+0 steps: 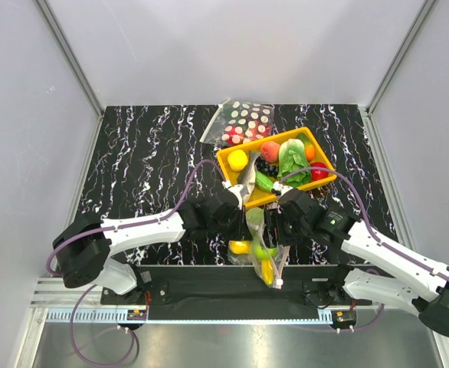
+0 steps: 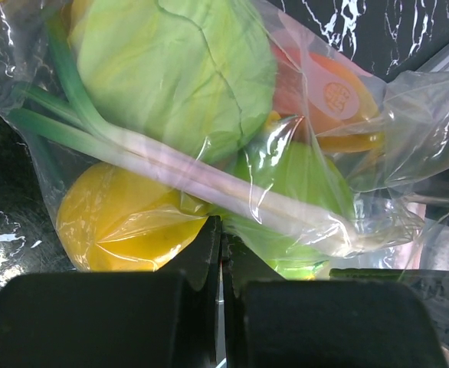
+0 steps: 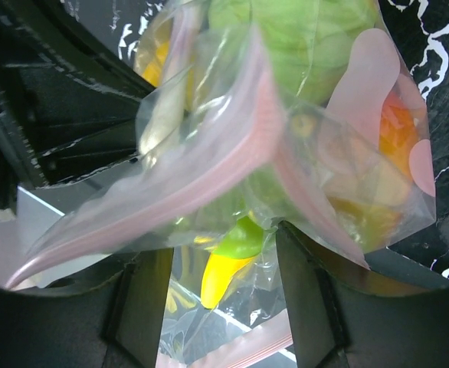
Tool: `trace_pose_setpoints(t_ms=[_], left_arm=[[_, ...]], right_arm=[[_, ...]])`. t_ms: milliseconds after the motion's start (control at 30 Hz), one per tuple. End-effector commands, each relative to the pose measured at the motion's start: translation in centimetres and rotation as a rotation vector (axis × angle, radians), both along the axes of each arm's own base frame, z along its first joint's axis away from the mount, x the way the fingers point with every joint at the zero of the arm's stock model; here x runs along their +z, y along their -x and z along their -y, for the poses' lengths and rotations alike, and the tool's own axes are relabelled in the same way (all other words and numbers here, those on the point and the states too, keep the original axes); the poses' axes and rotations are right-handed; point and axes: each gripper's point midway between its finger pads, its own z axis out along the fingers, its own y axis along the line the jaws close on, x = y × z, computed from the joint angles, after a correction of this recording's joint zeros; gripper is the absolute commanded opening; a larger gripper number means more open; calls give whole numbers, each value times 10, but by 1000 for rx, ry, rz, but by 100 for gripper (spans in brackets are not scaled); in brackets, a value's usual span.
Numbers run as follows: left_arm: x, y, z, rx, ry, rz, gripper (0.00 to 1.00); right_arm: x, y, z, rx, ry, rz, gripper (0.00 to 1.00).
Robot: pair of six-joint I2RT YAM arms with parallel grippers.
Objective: Open the zip-top bag and remove the fake food
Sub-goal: Pick up the fake fruit from the zipper food storage bag.
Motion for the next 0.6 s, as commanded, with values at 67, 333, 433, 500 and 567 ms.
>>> trace_pose_setpoints(t_ms=[67, 333, 433, 500, 567], left_arm=[[30, -11, 19, 10, 97, 29, 0], [31, -11, 19, 12, 104, 26, 0], [30, -11, 19, 12, 102, 26, 0], [29, -10, 18, 14, 100, 23, 0], [29, -10, 19, 11, 103, 22, 0]], right_arm=[[33, -5, -12, 17, -98, 77, 61], [37, -3, -16, 37, -111, 72, 54], [47, -5, -18, 39, -129, 87, 53], [50, -5, -20, 43, -140, 90, 52], [51, -4, -20, 46, -143, 87, 52]])
